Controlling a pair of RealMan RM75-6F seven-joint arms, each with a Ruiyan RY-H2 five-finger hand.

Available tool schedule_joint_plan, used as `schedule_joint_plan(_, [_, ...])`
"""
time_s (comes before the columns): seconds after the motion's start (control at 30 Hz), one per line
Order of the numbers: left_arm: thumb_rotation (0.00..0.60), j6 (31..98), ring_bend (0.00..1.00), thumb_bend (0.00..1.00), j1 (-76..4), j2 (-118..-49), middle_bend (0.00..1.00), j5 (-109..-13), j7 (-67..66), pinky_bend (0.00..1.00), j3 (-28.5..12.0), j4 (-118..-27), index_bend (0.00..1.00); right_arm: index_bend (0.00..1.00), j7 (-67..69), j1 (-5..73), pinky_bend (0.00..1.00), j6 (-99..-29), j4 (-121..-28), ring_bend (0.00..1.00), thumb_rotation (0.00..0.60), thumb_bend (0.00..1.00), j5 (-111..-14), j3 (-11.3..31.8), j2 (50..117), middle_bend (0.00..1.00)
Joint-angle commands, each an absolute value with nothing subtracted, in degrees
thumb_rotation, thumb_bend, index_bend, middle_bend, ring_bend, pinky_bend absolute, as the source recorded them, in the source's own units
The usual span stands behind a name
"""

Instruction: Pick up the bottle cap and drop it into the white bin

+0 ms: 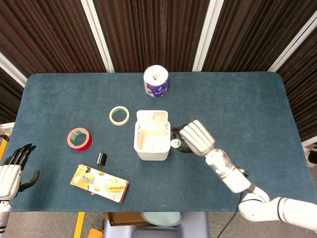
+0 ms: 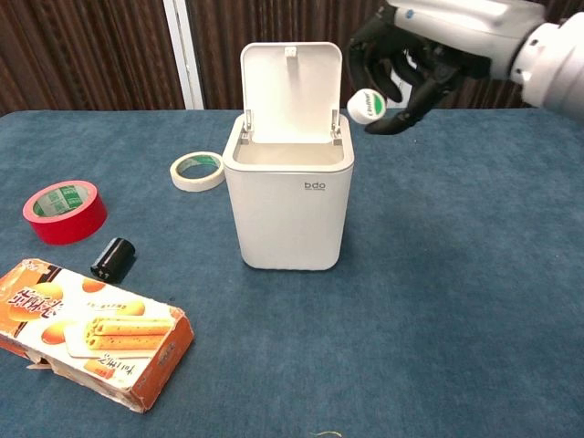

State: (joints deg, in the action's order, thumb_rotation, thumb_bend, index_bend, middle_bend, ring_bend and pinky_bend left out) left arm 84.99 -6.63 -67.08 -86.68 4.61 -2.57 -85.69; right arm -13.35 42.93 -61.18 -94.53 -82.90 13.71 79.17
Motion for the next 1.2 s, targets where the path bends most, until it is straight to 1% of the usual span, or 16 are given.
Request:
schedule_joint_plan(0.03, [0.600,84.9,0.13,0.41,-6.6,-67.0,0.10,-86.7,4.7,0.29,-2.5,-85.8,0.13,0.73,-14.6,46.6,1.00,-59.3,-90.4,0.84,0.600,0.46,-80.6,16.3,84.5,0.82])
schedule_joint_plan(0.17, [0.600,84.9,0.13,0.41,-6.7,-66.9,0.10,-86.8,5.1,0.29,-2.5,-85.7,0.13,0.74,-13.8,49.3,1.00,-58.6,-84.4,0.84,0.600,0.49,-79.3,17.5,89.9,0.82])
schedule_joint_plan(0.37, [0.600,84.9,0.13,0.41,-6.5,-66.5,0.10,-86.8,5.9,0.29,-2.4,-85.8,0.13,0.73,-12.6,51.4,1.00,-58.7,-76.1,0.84,0.600,0.49,-78.6,17.6,95.2,0.82])
schedule_joint_plan(0.4, [0.600,85.0,0.13,0.41,-6.5,-66.4,0.11,-86.9,6.0,0.29,-2.4,-85.8,0.13,0.71,-12.2,51.5,1.00,-58.6,-75.3,0.84,0.600,0.46,-78.5,17.4,95.7,0.82])
schedule_joint_plan(0.47, [0.600,85.2,0.13,0.41,-6.5,-66.4,0.11,-86.9,6.3,0.29,-2.5,-85.8,0.14,0.67,-11.6,51.7,1.00,-58.0,-74.2,0.84,0.600,0.34,-78.2,16.9,96.3,0.82])
schedule_joint_plan(0.5, [0.600,85.2,0.13,0.41,-6.4,-66.4,0.11,-86.8,6.4,0.29,-2.5,-85.8,0.14,0.63,-11.4,51.7,1.00,-57.9,-74.1,0.84,0.600,0.23,-78.2,16.7,96.4,0.82])
schedule_joint_plan(0.53, [0.600,85.3,0.13,0.41,-6.4,-66.3,0.11,-86.8,6.4,0.29,-2.5,-85.8,0.14,0.59,-11.1,51.7,1.00,-57.9,-74.1,0.84,0.600,0.17,-78.3,16.5,96.4,0.82])
schedule_joint_plan(0.57, [0.600,85.3,0.13,0.41,-6.4,-66.3,0.11,-86.8,6.5,0.29,-2.5,-85.8,0.14,0.56,-10.8,51.6,1.00,-57.9,-74.3,0.84,0.600,0.14,-78.4,16.3,96.3,0.82])
schedule_joint_plan(0.63, [0.600,85.3,0.13,0.41,-6.4,-66.3,0.11,-86.8,6.5,0.29,-2.5,-85.7,0.14,0.49,-10.5,51.4,1.00,-58.2,-74.8,0.84,0.600,0.10,-78.7,15.9,96.0,0.82])
schedule_joint_plan(0.73, [0.600,85.2,0.13,0.41,-6.4,-66.3,0.11,-86.9,6.6,0.29,-2.5,-85.7,0.14,0.39,-10.1,50.7,1.00,-59.5,-76.7,0.84,0.600,0.07,-79.7,15.4,94.8,0.82])
schedule_joint_plan(0.87, [0.600,85.0,0.13,0.41,-6.5,-66.4,0.12,-87.0,6.2,0.29,-2.4,-85.7,0.14,0.30,-8.6,48.7,1.00,-61.9,-81.3,0.84,0.600,0.06,-81.1,14.5,91.4,0.82])
schedule_joint_plan(1.0, [0.600,84.9,0.13,0.41,-6.6,-66.5,0.12,-87.0,5.9,0.29,-2.3,-85.8,0.14,0.30,-7.2,45.2,1.00,-67.1,-86.6,0.83,0.600,0.06,-84.1,13.0,87.5,0.82])
schedule_joint_plan(1.1, [0.600,84.8,0.14,0.41,-6.6,-66.5,0.12,-86.9,5.7,0.29,-2.3,-85.8,0.15,0.35,-6.3,41.2,1.00,-72.6,-89.7,0.83,0.600,0.06,-87.4,10.7,83.9,0.82])
schedule_joint_plan(1.2, [0.600,84.8,0.14,0.41,-6.6,-66.6,0.12,-86.9,5.3,0.29,-2.4,-85.8,0.15,0.41,-5.8,36.3,1.00,-79.3,-90.9,0.83,0.600,0.06,-90.8,7.9,80.8,0.82])
